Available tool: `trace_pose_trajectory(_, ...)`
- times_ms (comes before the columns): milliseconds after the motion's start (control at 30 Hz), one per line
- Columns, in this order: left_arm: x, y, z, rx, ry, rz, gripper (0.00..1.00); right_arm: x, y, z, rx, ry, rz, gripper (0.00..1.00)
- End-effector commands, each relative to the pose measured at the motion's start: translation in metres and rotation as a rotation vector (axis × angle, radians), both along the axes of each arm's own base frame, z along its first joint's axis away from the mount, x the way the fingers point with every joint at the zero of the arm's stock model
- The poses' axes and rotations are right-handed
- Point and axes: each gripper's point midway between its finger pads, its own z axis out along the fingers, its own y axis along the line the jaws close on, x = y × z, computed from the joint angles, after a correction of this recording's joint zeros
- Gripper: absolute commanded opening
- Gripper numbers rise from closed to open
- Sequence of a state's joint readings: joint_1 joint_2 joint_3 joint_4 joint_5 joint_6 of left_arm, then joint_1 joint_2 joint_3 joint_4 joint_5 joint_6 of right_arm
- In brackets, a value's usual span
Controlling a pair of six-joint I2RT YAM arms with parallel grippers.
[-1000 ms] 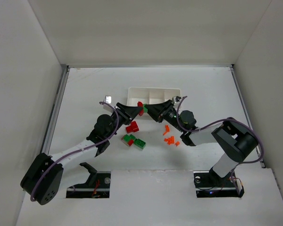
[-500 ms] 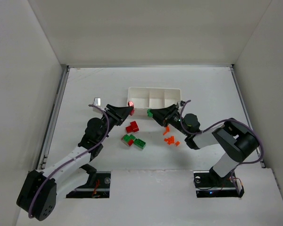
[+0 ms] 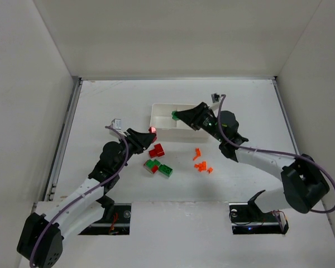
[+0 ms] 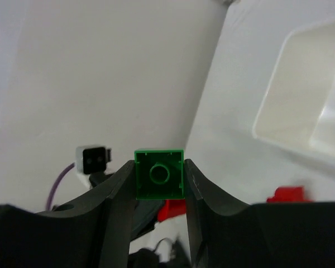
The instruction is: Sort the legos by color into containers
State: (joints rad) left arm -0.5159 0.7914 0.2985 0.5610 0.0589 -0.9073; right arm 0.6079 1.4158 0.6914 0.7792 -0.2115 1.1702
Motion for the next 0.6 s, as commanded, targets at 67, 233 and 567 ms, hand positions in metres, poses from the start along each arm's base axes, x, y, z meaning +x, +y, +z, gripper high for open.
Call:
trace_pose_trajectory(67,-0.002,0.006,0.008,0.080,-0.055,0.011,0.11,0.035,-0.037,-0.021,-0.565,-0.120,-0.214,0.21)
trace_pose_trajectory(233,-0.003,0.008,0.009,0.121,-0.050,0.012,0.11,0.057,-0.043,-0.021,-0.716,-0.166,-0.282,0.21)
trace_pose_trajectory(567,0.018,0.005,0.018,0.220,-0.041,0.086,0.12,0.092,-0.041,-0.066,-0.862,-0.141,-0.292,0.23)
